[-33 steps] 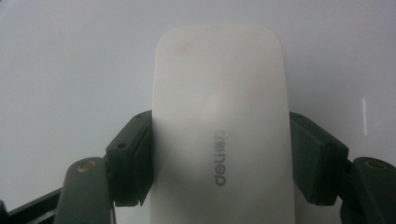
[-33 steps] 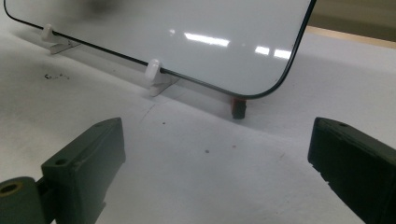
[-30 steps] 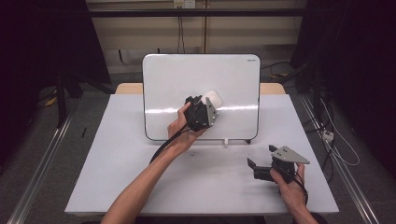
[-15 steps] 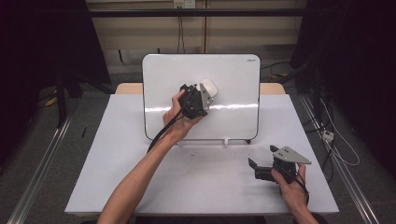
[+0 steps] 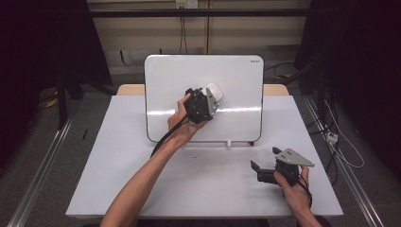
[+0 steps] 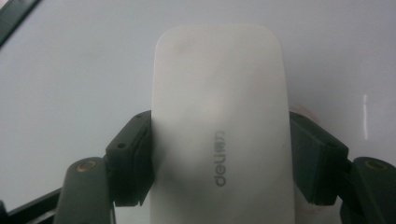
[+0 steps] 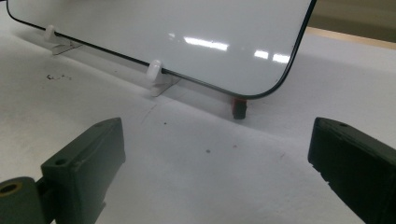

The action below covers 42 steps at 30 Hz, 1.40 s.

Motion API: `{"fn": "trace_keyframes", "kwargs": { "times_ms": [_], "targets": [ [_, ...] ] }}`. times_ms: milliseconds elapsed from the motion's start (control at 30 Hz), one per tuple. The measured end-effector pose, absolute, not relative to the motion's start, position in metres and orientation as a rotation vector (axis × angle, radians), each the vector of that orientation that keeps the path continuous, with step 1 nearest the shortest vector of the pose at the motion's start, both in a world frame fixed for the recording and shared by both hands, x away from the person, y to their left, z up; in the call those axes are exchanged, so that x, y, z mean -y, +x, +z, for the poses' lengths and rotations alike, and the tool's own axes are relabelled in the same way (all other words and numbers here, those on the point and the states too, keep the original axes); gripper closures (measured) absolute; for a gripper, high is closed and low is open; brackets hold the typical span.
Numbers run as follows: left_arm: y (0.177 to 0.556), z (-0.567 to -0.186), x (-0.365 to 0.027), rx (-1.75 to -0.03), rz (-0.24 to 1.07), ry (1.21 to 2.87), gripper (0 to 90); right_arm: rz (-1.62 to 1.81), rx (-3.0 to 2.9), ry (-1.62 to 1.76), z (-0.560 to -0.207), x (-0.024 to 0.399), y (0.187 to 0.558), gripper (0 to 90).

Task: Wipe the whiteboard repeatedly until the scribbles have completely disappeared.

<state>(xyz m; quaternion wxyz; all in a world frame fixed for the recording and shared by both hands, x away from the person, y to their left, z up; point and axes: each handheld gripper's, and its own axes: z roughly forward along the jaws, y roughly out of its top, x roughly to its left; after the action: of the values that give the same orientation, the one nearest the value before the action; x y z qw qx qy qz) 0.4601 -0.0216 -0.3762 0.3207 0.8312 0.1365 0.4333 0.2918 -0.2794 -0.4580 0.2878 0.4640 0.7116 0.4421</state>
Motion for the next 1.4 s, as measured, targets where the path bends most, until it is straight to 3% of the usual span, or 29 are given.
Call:
{"fn": "trace_keyframes", "kwargs": {
  "times_ms": [233, 467, 933, 1000, 1400],
  "targets": [
    [0.434, -0.403, 0.024, -0.256, 1.143, 2.222, 31.0, 1.18, -1.899, 1.244, -0.458, 0.281, 0.291, 3.9],
    [0.44, -0.399, 0.021, -0.247, 1.113, 2.227, 31.0, 1.184, -1.902, 1.24, -0.458, 0.28, 0.291, 4.0],
    [0.481, -0.357, -0.014, -0.474, 1.119, 2.119, 31.0, 1.184, -1.895, 1.252, -0.458, 0.282, 0.291, 3.9],
    [0.477, -0.359, -0.01, -0.469, 1.17, 2.12, 31.0, 1.182, -1.895, 1.252, -0.458, 0.282, 0.291, 3.9],
    [0.437, -0.402, 0.008, -0.312, 1.173, 2.206, 31.0, 1.184, -1.903, 1.243, -0.457, 0.28, 0.29, 3.9]
  ]
}}
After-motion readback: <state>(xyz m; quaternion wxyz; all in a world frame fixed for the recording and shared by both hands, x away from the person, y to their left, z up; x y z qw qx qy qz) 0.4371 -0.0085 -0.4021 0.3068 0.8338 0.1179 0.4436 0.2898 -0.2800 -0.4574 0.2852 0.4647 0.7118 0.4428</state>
